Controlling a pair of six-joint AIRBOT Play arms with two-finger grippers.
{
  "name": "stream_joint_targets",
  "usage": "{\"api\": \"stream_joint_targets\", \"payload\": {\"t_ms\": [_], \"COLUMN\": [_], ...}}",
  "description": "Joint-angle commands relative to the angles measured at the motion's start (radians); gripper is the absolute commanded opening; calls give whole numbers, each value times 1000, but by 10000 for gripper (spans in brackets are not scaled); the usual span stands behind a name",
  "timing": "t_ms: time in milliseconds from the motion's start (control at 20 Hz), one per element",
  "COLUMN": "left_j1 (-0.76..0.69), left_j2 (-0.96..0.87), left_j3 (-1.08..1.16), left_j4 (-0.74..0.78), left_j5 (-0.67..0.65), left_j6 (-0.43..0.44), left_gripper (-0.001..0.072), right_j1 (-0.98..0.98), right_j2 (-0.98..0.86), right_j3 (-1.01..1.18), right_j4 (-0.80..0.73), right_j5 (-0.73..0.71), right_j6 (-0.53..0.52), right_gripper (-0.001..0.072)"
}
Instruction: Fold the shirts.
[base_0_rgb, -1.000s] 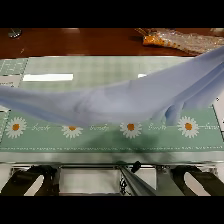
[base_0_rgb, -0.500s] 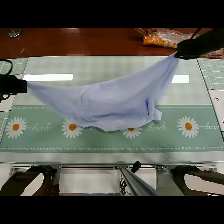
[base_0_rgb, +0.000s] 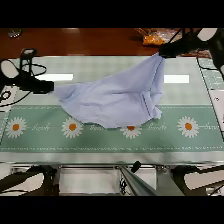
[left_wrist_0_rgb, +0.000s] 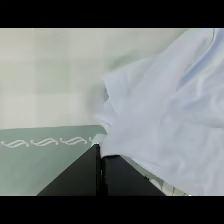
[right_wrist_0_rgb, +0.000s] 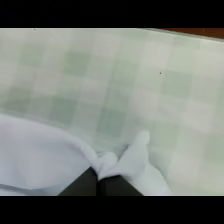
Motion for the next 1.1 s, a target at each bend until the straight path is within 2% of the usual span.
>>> {"api": "stream_joint_targets", "payload": {"t_ms": [0,100,150,200,250,300,450,550,650,750,1000,1050], "left_j1": [-8,-8,-8,-5,0,7,14,12,6,-39,-243,-283], "left_j2": [-129,-154,-152,-146,-138,-127,-35,65,152,229,273,266], "left_j3": [0,0,1,14,41,76,161,125,32,-113,-459,-496], "left_j4": [-32,-32,-32,-27,-24,-25,-59,-174,-373,-500,-731,-755], "left_j5": [6,-48,-70,-101,-138,-185,-293,-291,-290,-231,77,143], "left_j6": [-79,-93,-82,-65,-63,-63,-45,-46,-45,-45,-89,-119], "left_gripper": [21,28,135,410,650,668,662,655,655,655,655,655], "right_j1": [-1,0,0,0,0,-1,-2,-2,-2,-2,-2,-2], "right_j2": [-95,-121,-122,-119,-111,-104,-75,-61,-58,-58,-58,-58], "right_j3": [0,0,0,0,0,0,0,0,0,0,0,0], "right_j4": [10,12,12,14,13,11,9,8,3,-1,-11,-15], "right_j5": [28,62,72,81,93,105,133,143,153,164,200,206], "right_j6": [2,2,2,2,1,0,-14,-14,-15,-18,-41,-45], "right_gripper": [29,29,29,29,29,29,29,29,29,29,29,29]}}
